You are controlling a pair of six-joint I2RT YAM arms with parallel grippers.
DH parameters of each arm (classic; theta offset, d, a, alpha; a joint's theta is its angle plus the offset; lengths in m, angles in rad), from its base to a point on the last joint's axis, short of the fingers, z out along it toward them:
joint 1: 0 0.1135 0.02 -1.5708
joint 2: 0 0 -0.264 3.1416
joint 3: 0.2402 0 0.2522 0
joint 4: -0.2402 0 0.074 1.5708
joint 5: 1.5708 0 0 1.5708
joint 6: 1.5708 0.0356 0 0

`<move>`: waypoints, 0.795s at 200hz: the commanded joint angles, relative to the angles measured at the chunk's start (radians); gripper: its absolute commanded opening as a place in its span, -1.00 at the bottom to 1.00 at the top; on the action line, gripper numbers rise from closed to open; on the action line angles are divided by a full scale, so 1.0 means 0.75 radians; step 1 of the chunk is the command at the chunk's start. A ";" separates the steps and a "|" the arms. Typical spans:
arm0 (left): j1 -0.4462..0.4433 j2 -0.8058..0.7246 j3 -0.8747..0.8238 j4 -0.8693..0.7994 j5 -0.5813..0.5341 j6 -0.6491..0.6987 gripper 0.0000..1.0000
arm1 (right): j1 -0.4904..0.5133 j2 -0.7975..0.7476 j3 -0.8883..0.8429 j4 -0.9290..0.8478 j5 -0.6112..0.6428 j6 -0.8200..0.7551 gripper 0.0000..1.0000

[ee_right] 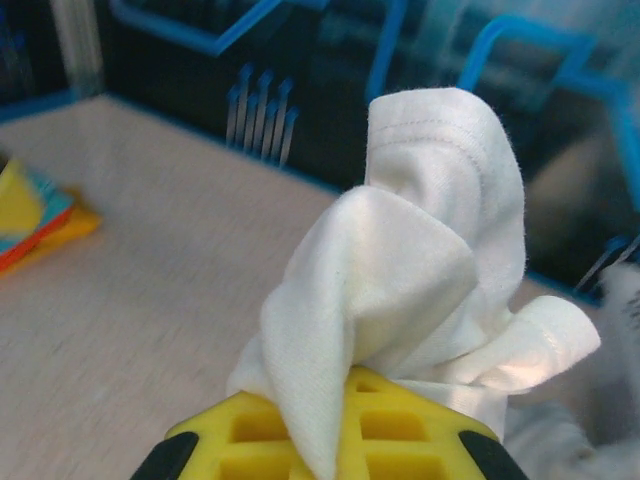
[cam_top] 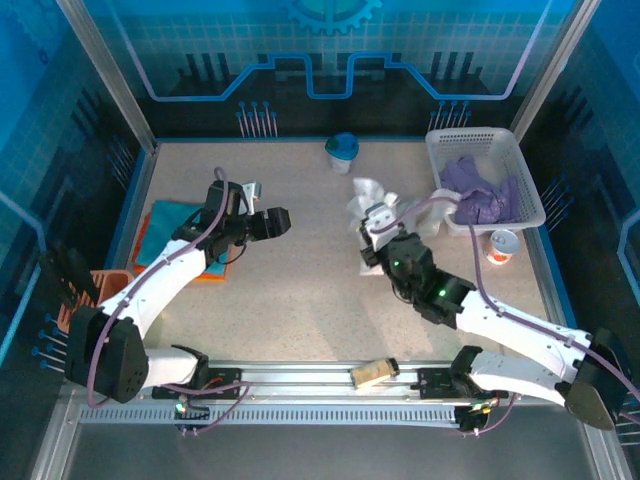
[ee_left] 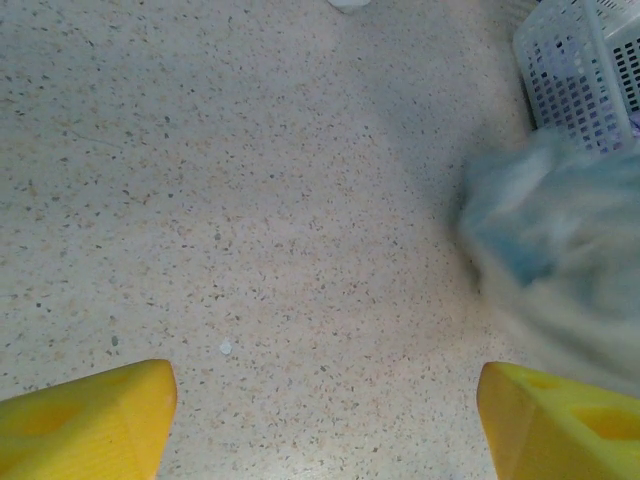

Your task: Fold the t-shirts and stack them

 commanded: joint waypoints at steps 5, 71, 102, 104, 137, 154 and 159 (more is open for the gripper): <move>0.009 -0.055 -0.015 -0.059 -0.051 -0.002 0.60 | 0.112 0.069 0.039 -0.032 -0.058 0.192 -0.85; 0.006 -0.095 -0.095 -0.069 -0.027 -0.057 0.66 | 0.004 0.260 0.194 -0.409 0.046 0.548 0.99; -0.025 -0.101 -0.141 -0.061 -0.007 -0.055 0.67 | -0.282 0.130 0.101 -0.569 -0.112 0.727 0.99; -0.028 -0.100 -0.144 -0.060 -0.006 -0.057 0.67 | -0.301 0.116 0.088 -0.571 -0.118 0.734 1.00; -0.079 -0.078 -0.186 -0.032 0.016 -0.104 0.64 | -0.615 -0.037 -0.067 -0.616 -0.270 0.838 0.82; -0.106 -0.053 -0.197 -0.027 0.008 -0.109 0.63 | -0.779 -0.025 -0.083 -0.640 -0.358 0.859 0.80; -0.114 -0.044 -0.199 -0.024 0.007 -0.113 0.62 | -0.823 -0.010 -0.082 -0.644 -0.376 0.866 0.79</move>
